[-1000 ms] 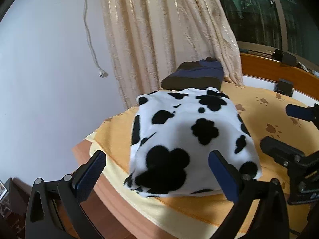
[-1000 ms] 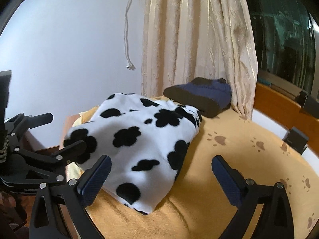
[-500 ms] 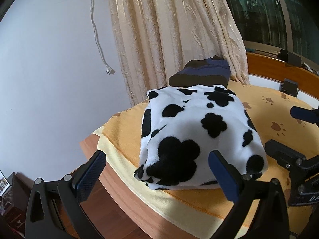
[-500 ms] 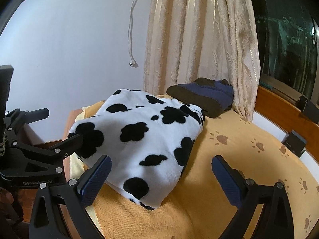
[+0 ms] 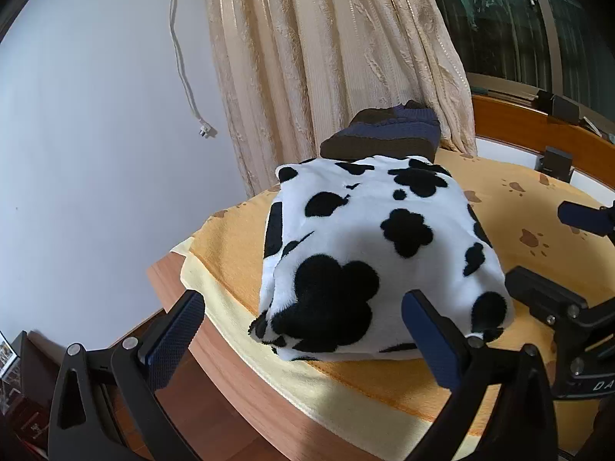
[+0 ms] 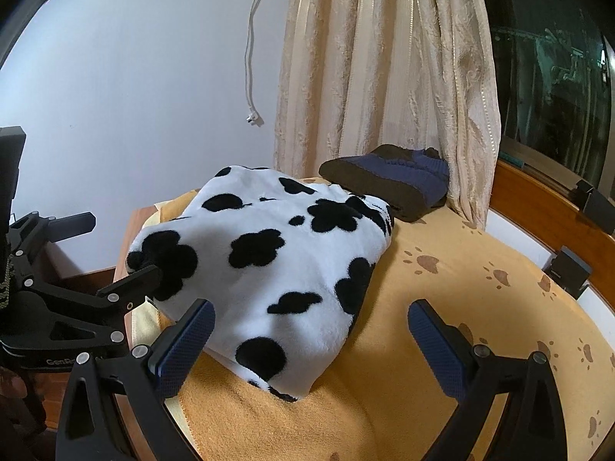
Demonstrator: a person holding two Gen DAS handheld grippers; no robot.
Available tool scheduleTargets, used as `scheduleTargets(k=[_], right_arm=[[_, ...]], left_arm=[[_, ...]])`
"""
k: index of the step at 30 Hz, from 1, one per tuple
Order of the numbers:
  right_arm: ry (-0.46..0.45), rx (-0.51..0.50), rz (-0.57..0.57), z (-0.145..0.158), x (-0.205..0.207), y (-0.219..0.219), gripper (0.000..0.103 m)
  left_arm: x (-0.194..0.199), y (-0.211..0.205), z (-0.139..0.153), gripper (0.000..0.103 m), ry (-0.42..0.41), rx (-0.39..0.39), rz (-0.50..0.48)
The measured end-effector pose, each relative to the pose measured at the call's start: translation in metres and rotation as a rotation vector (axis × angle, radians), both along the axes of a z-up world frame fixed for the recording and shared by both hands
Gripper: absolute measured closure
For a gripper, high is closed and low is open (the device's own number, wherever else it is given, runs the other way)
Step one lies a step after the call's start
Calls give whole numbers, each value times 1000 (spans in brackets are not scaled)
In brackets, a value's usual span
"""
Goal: Fold clothes
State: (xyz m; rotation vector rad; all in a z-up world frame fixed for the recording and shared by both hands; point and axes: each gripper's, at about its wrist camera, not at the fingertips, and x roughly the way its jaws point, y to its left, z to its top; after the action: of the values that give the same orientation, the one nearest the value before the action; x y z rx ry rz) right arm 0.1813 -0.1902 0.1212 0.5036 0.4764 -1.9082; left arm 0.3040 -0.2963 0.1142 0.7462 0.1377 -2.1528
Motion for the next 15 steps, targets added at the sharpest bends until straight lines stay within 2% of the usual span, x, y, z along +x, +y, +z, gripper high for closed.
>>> scheduleTargets(k=[15], right_arm=[[3,0,-10,0,0,1,1]], left_arm=[[-3,3,-3,0,-15,9,0]])
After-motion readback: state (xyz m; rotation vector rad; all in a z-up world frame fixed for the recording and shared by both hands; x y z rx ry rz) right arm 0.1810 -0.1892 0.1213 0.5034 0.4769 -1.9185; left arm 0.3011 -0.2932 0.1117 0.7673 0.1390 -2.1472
